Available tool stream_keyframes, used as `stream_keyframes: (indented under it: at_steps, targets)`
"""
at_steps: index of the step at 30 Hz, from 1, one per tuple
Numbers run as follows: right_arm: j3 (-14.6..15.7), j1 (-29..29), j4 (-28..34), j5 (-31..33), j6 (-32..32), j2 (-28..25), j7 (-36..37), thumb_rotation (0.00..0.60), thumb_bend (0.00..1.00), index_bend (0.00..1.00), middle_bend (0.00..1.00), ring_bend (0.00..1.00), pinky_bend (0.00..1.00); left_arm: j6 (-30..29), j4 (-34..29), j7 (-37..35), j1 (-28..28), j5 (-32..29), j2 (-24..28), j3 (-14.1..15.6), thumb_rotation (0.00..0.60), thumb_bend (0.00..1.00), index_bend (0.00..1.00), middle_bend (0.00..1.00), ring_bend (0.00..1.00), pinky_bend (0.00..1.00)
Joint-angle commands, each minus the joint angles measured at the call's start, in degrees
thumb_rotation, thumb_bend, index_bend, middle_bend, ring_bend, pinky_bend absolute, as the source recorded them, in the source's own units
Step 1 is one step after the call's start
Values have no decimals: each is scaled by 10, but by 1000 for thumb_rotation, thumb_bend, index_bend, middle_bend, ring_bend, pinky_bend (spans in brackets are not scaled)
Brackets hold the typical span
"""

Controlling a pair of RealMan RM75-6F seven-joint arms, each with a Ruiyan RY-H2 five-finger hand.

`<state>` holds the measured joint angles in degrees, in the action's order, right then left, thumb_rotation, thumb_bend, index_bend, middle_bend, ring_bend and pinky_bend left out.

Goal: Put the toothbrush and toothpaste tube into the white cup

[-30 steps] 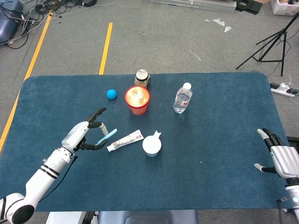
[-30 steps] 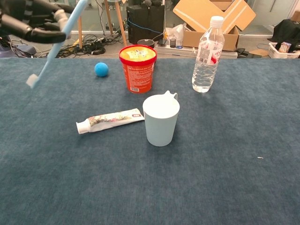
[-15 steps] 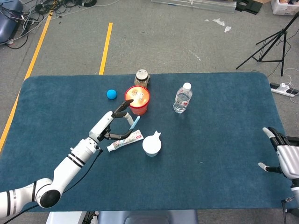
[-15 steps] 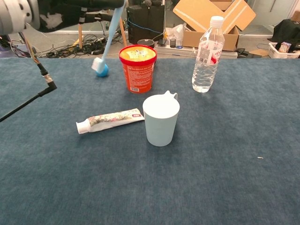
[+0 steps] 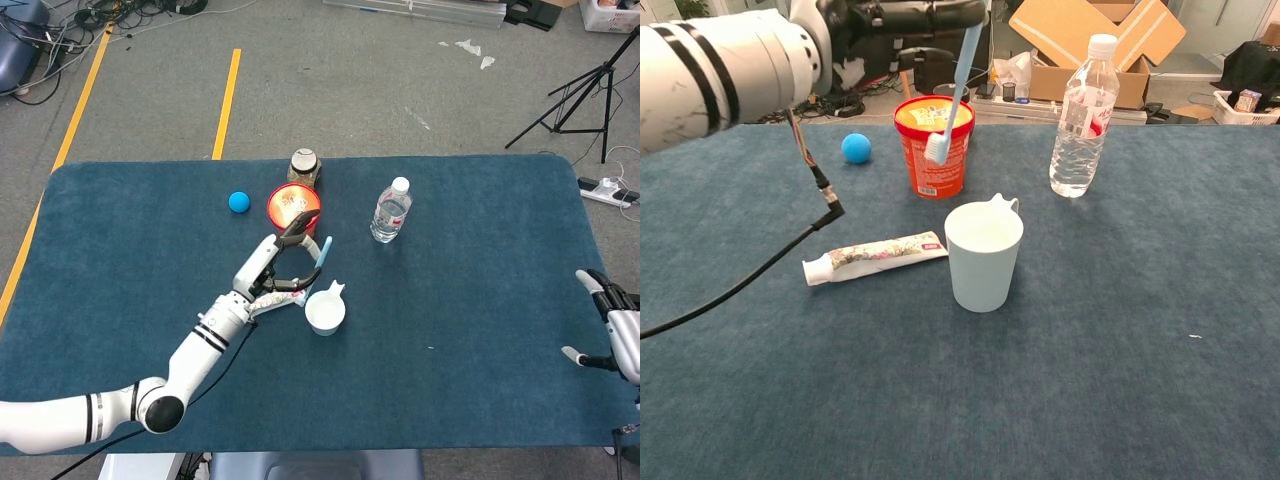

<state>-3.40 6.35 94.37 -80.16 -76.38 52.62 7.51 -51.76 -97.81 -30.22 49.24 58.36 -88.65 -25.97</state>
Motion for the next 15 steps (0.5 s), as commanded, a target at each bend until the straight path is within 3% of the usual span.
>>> stream_keyframes:
  at_steps: [1, 8, 15]
  targets:
    - [-1, -2, -1, 0, -3, -3, 7, 600, 0, 56, 95, 133, 576, -20, 34, -2, 8, 1, -40, 1, 600, 363, 613, 64, 0, 0]
    - [-4, -6, -5, 3, -6, -9, 24, 600, 0, 56, 95, 133, 576, -54, 94, -14, 7, 26, -106, 9, 600, 363, 608, 66, 0, 0]
    - [-7, -7, -6, 8, -4, -11, 27, 600, 0, 56, 95, 133, 576, -56, 120, -39, 0, 41, -136, 14, 600, 363, 606, 66, 0, 0]
